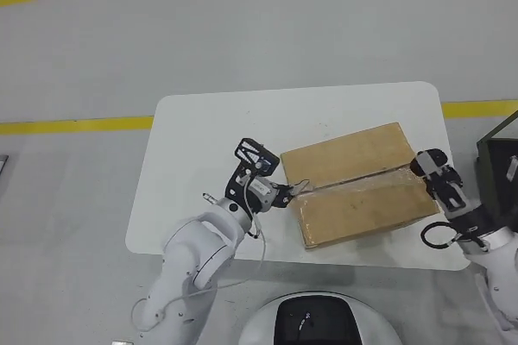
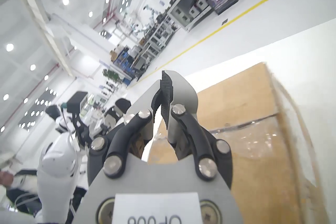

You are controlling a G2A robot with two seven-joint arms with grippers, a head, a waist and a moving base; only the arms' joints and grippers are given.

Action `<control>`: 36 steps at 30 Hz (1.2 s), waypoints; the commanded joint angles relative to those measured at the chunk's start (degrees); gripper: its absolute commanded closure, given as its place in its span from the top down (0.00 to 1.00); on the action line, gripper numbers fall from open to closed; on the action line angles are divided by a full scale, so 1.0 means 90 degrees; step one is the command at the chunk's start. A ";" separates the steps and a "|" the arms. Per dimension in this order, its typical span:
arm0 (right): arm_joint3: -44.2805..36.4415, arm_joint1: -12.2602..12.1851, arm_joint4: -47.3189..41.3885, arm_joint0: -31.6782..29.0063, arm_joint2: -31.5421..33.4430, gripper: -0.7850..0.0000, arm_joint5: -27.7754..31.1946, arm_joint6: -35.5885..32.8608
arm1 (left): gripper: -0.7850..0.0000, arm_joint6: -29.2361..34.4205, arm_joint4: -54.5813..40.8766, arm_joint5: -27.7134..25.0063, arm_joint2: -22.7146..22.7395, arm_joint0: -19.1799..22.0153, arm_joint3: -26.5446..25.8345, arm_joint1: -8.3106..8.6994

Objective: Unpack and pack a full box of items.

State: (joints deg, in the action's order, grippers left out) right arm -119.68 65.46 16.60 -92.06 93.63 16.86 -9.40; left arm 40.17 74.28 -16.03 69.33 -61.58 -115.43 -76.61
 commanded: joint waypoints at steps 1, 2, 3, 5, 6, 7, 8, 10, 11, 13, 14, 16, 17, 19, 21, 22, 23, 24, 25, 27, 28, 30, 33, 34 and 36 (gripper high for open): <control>-0.0042 0.0023 0.0268 0.0087 -0.0434 0.00 0.0001 -0.0060 | 1.00 -0.0087 0.0176 0.0189 0.0234 -0.0152 -0.0107 0.0028; -0.0050 0.0032 0.0498 0.0157 -0.0655 0.00 -0.0024 -0.0122 | 1.00 -0.0121 0.0269 0.0289 0.0346 -0.0215 -0.0151 0.0040; -0.0047 0.0043 0.0798 0.0243 -0.0865 0.00 -0.0085 -0.0138 | 1.00 -0.0155 0.0347 0.0381 0.0436 -0.0277 -0.0194 0.0050; -0.0019 0.0083 0.1121 0.0403 -0.1368 0.00 -0.0180 -0.0118 | 1.00 -0.0243 0.0424 0.0573 0.0598 -0.0376 -0.0285 0.0063; 0.0011 0.0105 0.1248 0.0500 -0.1595 0.00 -0.0264 -0.0104 | 1.00 -0.0267 0.0444 0.0637 0.0662 -0.0417 -0.0313 0.0069; 0.0061 0.0125 0.1388 0.0605 -0.1811 0.00 -0.0336 -0.0127 | 1.00 -0.0289 0.0455 0.0681 0.0714 -0.0446 -0.0341 0.0073; 0.0134 0.0146 0.1524 0.0719 -0.2004 0.00 -0.0438 -0.0147 | 1.00 -0.0296 0.0451 0.0706 0.0750 -0.0472 -0.0365 0.0077; 0.0277 0.0189 0.1762 0.0936 -0.2367 0.00 -0.0615 -0.0188 | 1.00 -0.0303 0.0458 0.0685 0.0783 -0.0498 -0.0396 0.0086; 0.0365 0.0208 0.1899 0.1039 -0.2507 0.00 -0.0719 -0.0209 | 1.00 -0.0299 0.0466 0.0674 0.0790 -0.0506 -0.0402 0.0090; 0.0534 0.0244 0.2144 0.1197 -0.2715 0.00 -0.0951 -0.0178 | 1.00 -0.0287 0.0477 0.0658 0.0784 -0.0519 -0.0401 0.0095; 0.0641 0.0264 0.2107 0.1228 -0.2786 0.00 -0.1125 -0.0176 | 1.00 -0.0288 0.0487 0.0655 0.0769 -0.0523 -0.0399 0.0097; 0.0728 0.0290 0.2087 0.1297 -0.2833 0.00 -0.1340 -0.0155 | 1.00 -0.0295 0.0491 0.0638 0.0726 -0.0528 -0.0395 0.0098; 0.0771 0.0295 0.2083 0.1301 -0.2816 0.00 -0.1428 -0.0146 | 1.00 -0.0291 0.0490 0.0638 0.0706 -0.0529 -0.0386 0.0099; 0.0832 0.0296 0.2071 0.1274 -0.2728 0.00 -0.1566 -0.0159 | 1.00 -0.0290 0.0474 0.0617 0.0658 -0.0523 -0.0361 0.0099; 0.0857 0.0287 0.2070 0.1225 -0.2599 0.00 -0.1673 -0.0210 | 1.00 -0.0291 0.0480 0.0607 0.0628 -0.0498 -0.0331 0.0100; 0.0867 0.0283 0.2033 0.1191 -0.2528 0.00 -0.1708 -0.0237 | 1.00 -0.0294 0.0477 0.0598 0.0612 -0.0484 -0.0314 0.0100; 0.0865 0.0277 0.2006 0.1158 -0.2449 0.00 -0.1741 -0.0259 | 1.00 -0.0291 0.0475 0.0583 0.0599 -0.0467 -0.0298 0.0101; 0.0875 0.0270 0.1985 0.1119 -0.2366 0.00 -0.1778 -0.0290 | 1.00 -0.0283 0.0474 0.0568 0.0586 -0.0448 -0.0287 0.0101; 0.0872 0.0265 0.1939 0.1076 -0.2289 0.00 -0.1801 -0.0319 | 1.00 -0.0284 0.0470 0.0556 0.0577 -0.0427 -0.0277 0.0102; 0.0872 0.0254 0.1840 0.0991 -0.2134 0.00 -0.1857 -0.0374 | 1.00 -0.0278 0.0471 0.0536 0.0561 -0.0387 -0.0255 0.0104; 0.0870 0.0251 0.1753 0.0951 -0.2056 0.00 -0.1869 -0.0397 | 1.00 -0.0281 0.0468 0.0523 0.0551 -0.0366 -0.0243 0.0105; 0.0887 0.0243 0.1605 0.0886 -0.1899 0.00 -0.1926 -0.0454 | 1.00 -0.0280 0.0471 0.0511 0.0532 -0.0328 -0.0213 0.0106; 0.0894 0.0236 0.1335 0.0832 -0.1663 0.00 -0.2006 -0.0526 | 1.00 -0.0287 0.0469 0.0497 0.0488 -0.0281 -0.0184 0.0105; 0.0888 0.0232 0.1277 0.0825 -0.1583 0.00 -0.2033 -0.0557 | 1.00 -0.0286 0.0468 0.0498 0.0473 -0.0269 -0.0175 0.0105; 0.0846 0.0221 0.1247 0.0798 -0.1449 0.00 -0.2024 -0.0613 | 1.00 -0.0289 0.0470 0.0506 0.0443 -0.0251 -0.0154 0.0104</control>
State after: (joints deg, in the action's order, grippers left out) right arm -111.88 67.50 27.86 -84.76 80.03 -1.42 -14.70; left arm 37.59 78.50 -11.53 73.45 -63.91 -116.91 -75.67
